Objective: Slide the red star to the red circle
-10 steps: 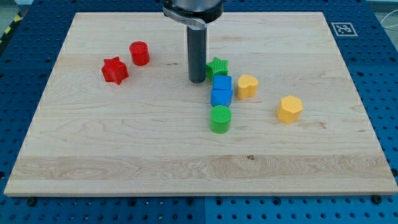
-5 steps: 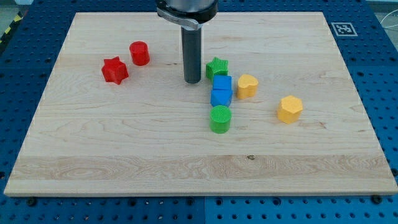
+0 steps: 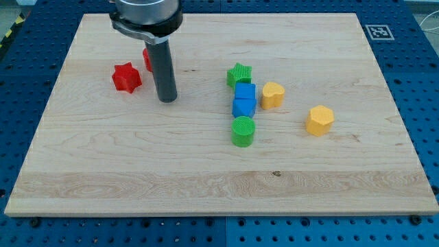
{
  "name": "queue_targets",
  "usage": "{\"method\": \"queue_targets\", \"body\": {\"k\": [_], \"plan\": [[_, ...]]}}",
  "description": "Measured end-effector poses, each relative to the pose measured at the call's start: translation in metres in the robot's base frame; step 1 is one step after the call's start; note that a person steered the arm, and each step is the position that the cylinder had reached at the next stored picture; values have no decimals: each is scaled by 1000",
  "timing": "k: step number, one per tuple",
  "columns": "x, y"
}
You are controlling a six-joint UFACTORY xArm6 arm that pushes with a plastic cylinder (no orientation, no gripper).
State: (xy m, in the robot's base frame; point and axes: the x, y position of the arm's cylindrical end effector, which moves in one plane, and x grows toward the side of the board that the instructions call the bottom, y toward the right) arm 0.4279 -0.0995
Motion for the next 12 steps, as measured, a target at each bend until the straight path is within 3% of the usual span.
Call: {"method": "queue_targets", "body": {"k": [4, 8, 12], "plan": [[23, -50], [-15, -52], [32, -83]]}}
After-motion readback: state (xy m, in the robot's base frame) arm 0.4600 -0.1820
